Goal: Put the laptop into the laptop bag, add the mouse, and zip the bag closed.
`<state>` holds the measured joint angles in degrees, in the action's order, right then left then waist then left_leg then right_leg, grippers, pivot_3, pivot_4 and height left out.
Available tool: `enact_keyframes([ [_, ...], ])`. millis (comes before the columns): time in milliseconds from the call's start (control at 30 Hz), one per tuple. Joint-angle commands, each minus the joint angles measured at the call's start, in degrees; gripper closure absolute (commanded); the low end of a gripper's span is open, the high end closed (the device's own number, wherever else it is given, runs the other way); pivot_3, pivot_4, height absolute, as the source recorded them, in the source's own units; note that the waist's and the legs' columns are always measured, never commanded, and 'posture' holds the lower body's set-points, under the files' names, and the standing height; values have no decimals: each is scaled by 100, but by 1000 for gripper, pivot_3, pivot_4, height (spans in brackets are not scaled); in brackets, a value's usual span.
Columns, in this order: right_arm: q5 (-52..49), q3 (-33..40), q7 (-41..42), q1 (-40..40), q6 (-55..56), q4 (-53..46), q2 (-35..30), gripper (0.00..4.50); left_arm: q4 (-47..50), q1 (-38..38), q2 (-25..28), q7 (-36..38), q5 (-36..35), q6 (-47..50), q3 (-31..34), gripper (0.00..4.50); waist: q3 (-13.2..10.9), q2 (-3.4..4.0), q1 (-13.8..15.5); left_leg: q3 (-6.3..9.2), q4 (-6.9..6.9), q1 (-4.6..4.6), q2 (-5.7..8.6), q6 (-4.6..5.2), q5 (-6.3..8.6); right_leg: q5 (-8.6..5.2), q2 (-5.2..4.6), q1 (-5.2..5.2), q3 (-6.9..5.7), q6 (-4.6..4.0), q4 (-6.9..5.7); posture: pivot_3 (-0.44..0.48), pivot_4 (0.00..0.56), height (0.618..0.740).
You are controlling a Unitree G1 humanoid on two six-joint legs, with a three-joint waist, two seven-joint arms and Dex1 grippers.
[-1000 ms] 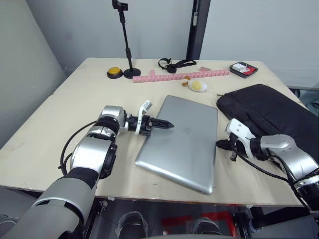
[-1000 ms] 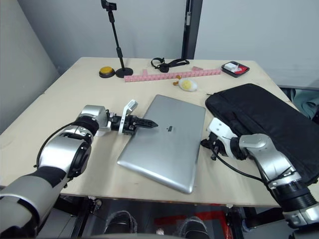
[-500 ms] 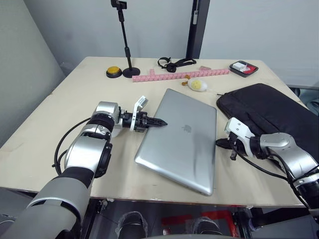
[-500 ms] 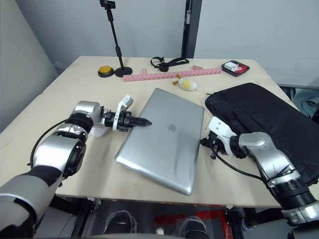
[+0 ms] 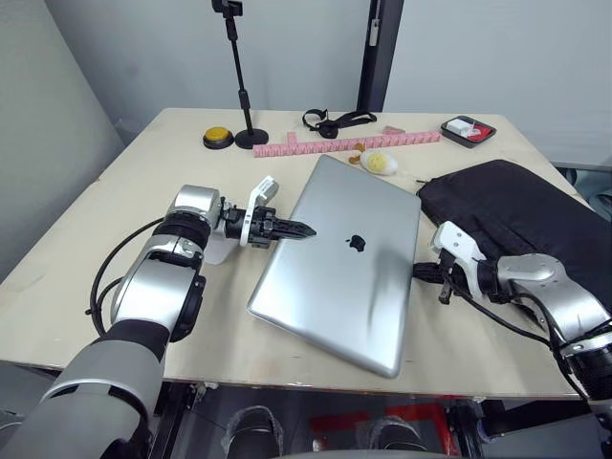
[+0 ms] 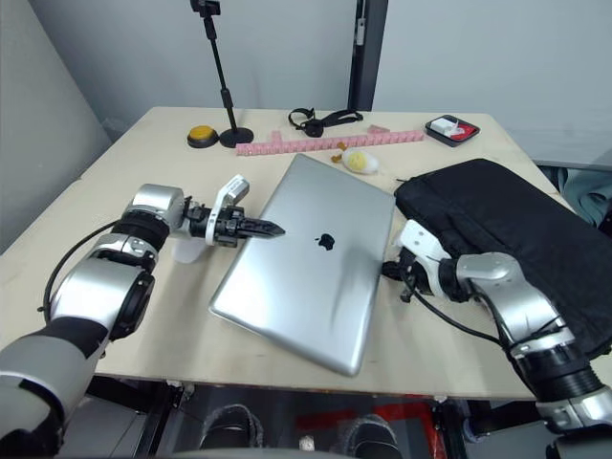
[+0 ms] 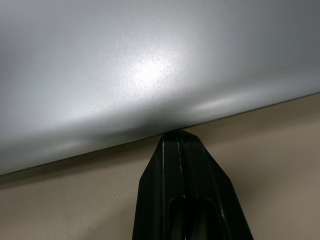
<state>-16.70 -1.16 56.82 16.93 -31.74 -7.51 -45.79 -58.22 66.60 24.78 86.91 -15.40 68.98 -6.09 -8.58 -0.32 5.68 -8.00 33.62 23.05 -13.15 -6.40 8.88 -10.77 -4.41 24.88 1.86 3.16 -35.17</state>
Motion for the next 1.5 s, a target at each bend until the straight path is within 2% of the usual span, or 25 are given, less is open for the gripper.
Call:
enact_keyframes([
  [33, -587, 775, 168, -21, -112, -507, -213, 4500, 641, 250, 253, 24, -663, 560, 601, 4167, -8, 1, 7, 1, 0, 0, -1, 0, 0, 0, 0, 0, -1, 0, 0, 0, 150, 739],
  [167, -1401, 1854, 312, -129, -492, -754, -474, 4500, 1317, 118, 400, -413, -1219, 1329, 1279, 4167, -27, 1, 37, 2, 0, 10, 0, 14, -8, 0, 0, 7, -2, -1, 1, 0, 150, 739],
  [267, -2281, 3012, 592, -242, -1112, -975, -906, 3657, 1911, -47, 375, -1018, -1639, 1992, 2149, 4167, -36, 9, 80, 3, -1, 22, 4, 29, -17, -1, -3, 19, -3, -3, 2, 0, 150, 739],
  [400, -2688, 3921, 958, -576, -1433, -998, -1472, 2330, 2638, -409, 190, -1790, -2053, 2344, 2818, 4167, -36, 9, 120, 8, -15, 19, 2, 29, -16, -11, -1, 12, -12, -19, 10, 0, 150, 739],
  [533, -2714, 4460, 1094, -840, -1516, -830, -1812, 960, 3008, -703, 119, -2531, -2740, 2352, 3142, 4167, -36, 9, 132, 20, -9, 18, 1, 29, -17, -14, -1, 3, -22, -24, 7, 0, 150, 739],
  [633, -2685, 4586, 1066, -1029, -1581, -784, -1924, 22, 3240, -932, 141, -3010, -3252, 2352, 3216, 4167, -36, 8, 128, 22, -1, 19, 1, 29, -17, -13, -1, 4, -21, -24, 0, 0, 150, 739],
  [733, -2637, 4532, 969, -1130, -1581, -749, -1954, 22, 3240, -1074, 171, -3448, -3650, 2352, 3289, 4167, -36, 9, 135, 26, 5, 20, 1, 29, -17, -13, -1, 4, -23, -24, -3, 0, 150, 739],
  [967, -832, 2541, -722, -1059, -765, -125, -1435, 22, 3346, -1295, 110, -4210, -4223, 2352, 3381, 4167, -36, 9, 92, 33, 14, 22, 2, 26, -19, -13, 0, 2, -27, -21, -10, 0, 150, 739],
  [1100, -360, 1931, -1033, -804, -373, 396, -1145, 22, 3440, -1368, 40, -4529, -4536, 2352, 3337, 4167, -37, 9, 95, 34, 14, 27, 6, 15, -25, -13, -3, 3, -27, -21, -7, 0, 150, 739],
  [1233, -81, 1585, -1090, -584, -8, 926, -944, 22, 3453, -1431, 50, -4770, -4775, 2352, 3342, 4167, -37, 9, 45, 35, 12, 29, 5, 13, -26, -13, -2, 4, -30, -20, -7, 0, 150, 739],
  [1500, 87, 1438, -1097, -264, 332, 1895, -672, 22, 3458, -1570, -45, -5279, -5146, 2352, 3394, 4167, -37, 9, 9, 36, 17, 26, 5, 17, -25, -12, -1, 1, -29, -20, -14, 0, 150, 739],
])
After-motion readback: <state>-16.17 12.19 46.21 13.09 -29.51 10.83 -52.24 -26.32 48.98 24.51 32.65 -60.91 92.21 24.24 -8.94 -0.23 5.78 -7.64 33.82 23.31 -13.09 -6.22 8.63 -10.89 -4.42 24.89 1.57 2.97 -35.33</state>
